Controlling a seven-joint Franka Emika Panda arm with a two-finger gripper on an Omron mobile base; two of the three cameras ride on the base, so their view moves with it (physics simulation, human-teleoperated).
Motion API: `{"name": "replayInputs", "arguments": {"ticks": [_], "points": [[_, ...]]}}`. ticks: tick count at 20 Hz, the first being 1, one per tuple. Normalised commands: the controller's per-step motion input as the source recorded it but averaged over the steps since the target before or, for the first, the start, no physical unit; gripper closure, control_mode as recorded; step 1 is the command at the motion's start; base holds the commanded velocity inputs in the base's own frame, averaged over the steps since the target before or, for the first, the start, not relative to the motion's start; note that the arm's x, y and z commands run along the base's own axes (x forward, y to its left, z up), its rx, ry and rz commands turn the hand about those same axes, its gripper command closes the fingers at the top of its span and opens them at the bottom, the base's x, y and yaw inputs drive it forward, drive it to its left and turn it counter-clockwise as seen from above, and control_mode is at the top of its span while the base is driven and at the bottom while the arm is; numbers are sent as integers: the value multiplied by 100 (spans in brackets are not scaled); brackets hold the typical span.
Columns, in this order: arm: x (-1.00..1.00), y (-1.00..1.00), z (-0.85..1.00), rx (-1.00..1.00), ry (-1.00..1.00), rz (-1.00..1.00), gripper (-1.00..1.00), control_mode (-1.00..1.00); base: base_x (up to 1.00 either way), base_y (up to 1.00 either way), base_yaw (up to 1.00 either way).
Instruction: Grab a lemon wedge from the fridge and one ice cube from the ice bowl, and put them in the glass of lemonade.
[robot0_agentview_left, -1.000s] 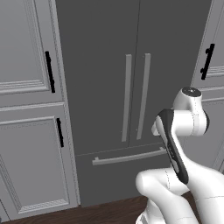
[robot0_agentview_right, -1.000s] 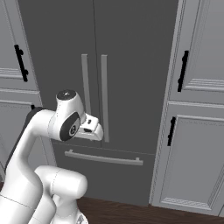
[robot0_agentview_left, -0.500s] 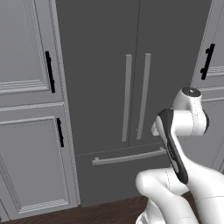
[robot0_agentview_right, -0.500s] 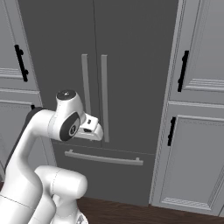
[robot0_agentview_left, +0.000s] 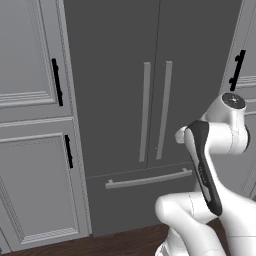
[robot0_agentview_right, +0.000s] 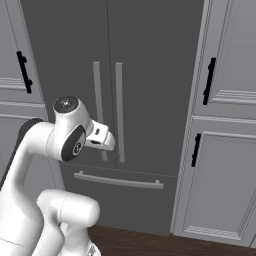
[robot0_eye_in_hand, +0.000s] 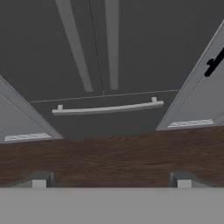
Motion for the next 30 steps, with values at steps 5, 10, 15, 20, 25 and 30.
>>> {"name": "replayInputs", "arguments": {"ticks": [5, 10, 15, 20, 25, 30], "points": [[14, 6, 100, -3, -26, -2, -100, -100, 0, 0, 0], [22, 14, 100, -8, -25, -5, -100, -100, 0, 0, 0], [36, 6, 85, -5, -17, 0, -100, -100, 0, 0, 0], [80, 0, -48, 1, -14, 0, -100, -100, 0, 0, 0], [96, -4, -75, 12, -8, 0, -100, -100, 0, 0, 0], [71, -23, -6, 9, 15, 0, -100, -100, 0, 0, 0]]}}
